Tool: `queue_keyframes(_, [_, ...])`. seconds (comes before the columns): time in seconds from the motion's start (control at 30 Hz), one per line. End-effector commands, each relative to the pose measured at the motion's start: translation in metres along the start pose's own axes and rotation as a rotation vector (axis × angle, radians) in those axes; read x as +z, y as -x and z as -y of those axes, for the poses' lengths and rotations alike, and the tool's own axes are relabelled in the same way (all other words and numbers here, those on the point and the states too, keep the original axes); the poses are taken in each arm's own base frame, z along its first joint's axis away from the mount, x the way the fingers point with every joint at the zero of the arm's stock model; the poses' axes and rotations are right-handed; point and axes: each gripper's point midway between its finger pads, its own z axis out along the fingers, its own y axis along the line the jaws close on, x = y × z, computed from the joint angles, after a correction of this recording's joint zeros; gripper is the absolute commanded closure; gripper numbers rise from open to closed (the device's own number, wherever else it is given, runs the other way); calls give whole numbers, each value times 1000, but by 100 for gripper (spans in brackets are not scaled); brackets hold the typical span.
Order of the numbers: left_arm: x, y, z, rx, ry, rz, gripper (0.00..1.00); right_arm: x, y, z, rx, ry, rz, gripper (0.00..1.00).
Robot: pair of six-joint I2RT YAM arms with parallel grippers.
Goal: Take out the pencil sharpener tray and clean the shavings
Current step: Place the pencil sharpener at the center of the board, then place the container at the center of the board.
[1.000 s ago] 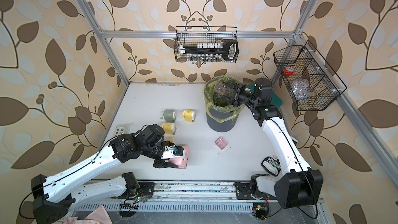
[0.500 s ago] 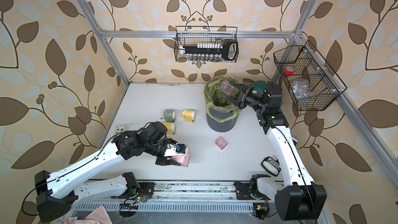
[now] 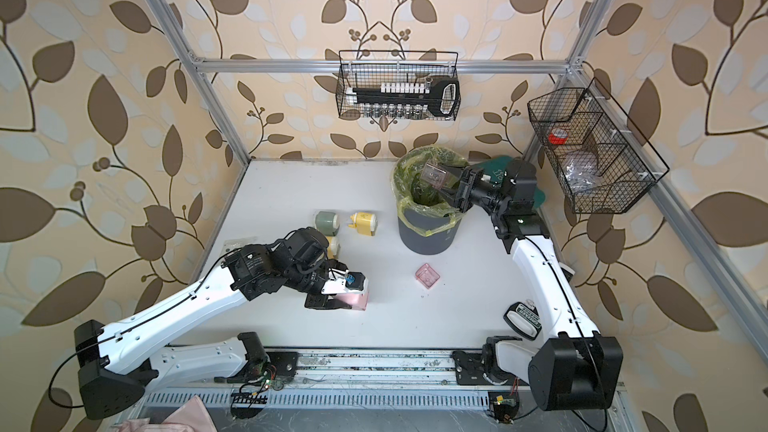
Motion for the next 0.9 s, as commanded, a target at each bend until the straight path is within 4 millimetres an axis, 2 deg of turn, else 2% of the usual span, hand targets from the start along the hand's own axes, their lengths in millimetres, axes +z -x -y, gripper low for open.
queue_keyframes(0.0, [-6,6,-20,61,52,-24,100,-7,-13,-21,-335,28,-20,100])
queue_keyframes(0.1, [-2,-12,-41,17,55,-99,100,-27,-10,-19,-614,-11,120,100])
queue_keyframes(0.23, [-10,-24,-73,-35,88,-105,100,-59,-26,-28,-938,-9,275,100])
queue_keyframes(0.3, [-9,-28,-89,-11,128,-111,100,-68,-29,-22,-1063,-47,321,100])
queue_keyframes(0.43, [-3,-34,-107,-2,132,-135,100,-86,-28,-6,-1175,-103,425,100])
queue_keyframes(0.5, [2,-36,-116,-7,121,-144,100,-108,-19,4,-1206,-145,582,100])
queue_keyframes(0.57, [7,-35,-123,-1,119,-145,100,-142,-2,22,-1201,-259,778,100])
queue_keyframes(0.6, [15,-37,-127,-7,104,-151,100,-155,4,33,-1219,-306,837,100])
queue_keyframes(0.67, [21,-38,-131,-1,102,-153,100,-173,13,57,-1227,-394,902,100])
queue_keyframes(0.77, [32,-45,-134,-4,88,-166,100,-197,28,100,-1151,-553,959,100])
queue_keyframes(0.87, [41,-53,-131,-26,61,-184,100,-207,40,133,-1060,-632,978,100])
